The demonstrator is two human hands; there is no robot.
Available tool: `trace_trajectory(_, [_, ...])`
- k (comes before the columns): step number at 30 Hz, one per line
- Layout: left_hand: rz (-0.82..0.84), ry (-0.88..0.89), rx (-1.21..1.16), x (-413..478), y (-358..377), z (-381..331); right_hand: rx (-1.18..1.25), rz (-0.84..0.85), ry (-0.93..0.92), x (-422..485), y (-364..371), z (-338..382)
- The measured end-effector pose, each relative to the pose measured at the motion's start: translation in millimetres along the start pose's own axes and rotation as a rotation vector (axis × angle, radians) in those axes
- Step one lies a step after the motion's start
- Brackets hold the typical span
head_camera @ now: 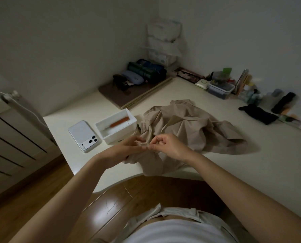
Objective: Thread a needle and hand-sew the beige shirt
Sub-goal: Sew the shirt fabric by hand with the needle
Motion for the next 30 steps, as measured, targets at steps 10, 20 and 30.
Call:
trace_trajectory(10, [-0.128, 0.227, 0.179, 7, -4, -13, 0.030, -0.134, -0.015, 7, -4, -7])
trace_trajectory(20, [-0.165, 0.293, 0.120, 9, 1, -16, 0.024, -0.072, -0.031, 5, -2, -1])
trace_trajectory(30, [-0.316, 0.306, 0.019, 5, -1, -16, 0.124, -0.134, -0.049, 7, -4, -2])
Point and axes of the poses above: each hand's wrist, its own x-axis towards the middle knuckle, its own y-axis out of the palm, z = x × y, the point moved 3 cm from there along x, towards the middle knuckle, and after that the axes turned 13 degrees about y, right-handed, at the moved point
